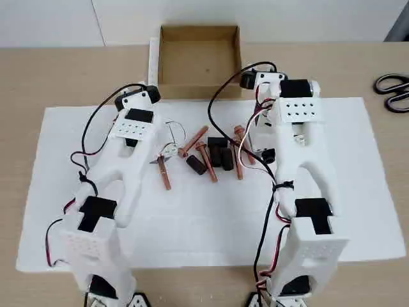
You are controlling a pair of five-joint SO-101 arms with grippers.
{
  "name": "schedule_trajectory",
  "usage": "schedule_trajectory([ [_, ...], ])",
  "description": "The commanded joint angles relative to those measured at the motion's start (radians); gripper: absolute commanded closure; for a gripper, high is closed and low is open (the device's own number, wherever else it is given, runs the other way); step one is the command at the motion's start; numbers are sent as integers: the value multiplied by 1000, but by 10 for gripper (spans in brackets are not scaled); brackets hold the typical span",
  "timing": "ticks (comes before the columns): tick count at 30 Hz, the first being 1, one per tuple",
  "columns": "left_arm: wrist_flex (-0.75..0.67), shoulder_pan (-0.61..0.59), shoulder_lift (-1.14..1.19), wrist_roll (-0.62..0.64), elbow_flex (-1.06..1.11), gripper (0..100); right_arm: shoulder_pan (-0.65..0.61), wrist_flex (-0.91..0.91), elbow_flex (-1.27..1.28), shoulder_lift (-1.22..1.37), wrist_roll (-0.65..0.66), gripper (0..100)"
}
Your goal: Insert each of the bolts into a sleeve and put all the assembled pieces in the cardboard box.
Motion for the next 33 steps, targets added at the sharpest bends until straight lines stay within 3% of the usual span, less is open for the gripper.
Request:
schedule_trajectory([
  [1, -9, -3, -9, -5, -2, 982, -7, -10, -8, -7, 6, 995],
  [5, 2, -3, -15, -66, -30, 982, -7, -10, -8, -8, 6, 995],
  [10, 81, -5, -15, -414, -147, 982, -7, -10, -8, -12, 6, 995],
  [12, 130, -5, -15, -486, -185, 982, -7, -10, -8, -13, 6, 995],
  [20, 255, -5, -15, -562, -283, 982, -25, 24, -26, -48, 14, 995],
  [33, 434, -5, -15, -588, -542, 994, -19, 50, -41, -516, 15, 995],
])
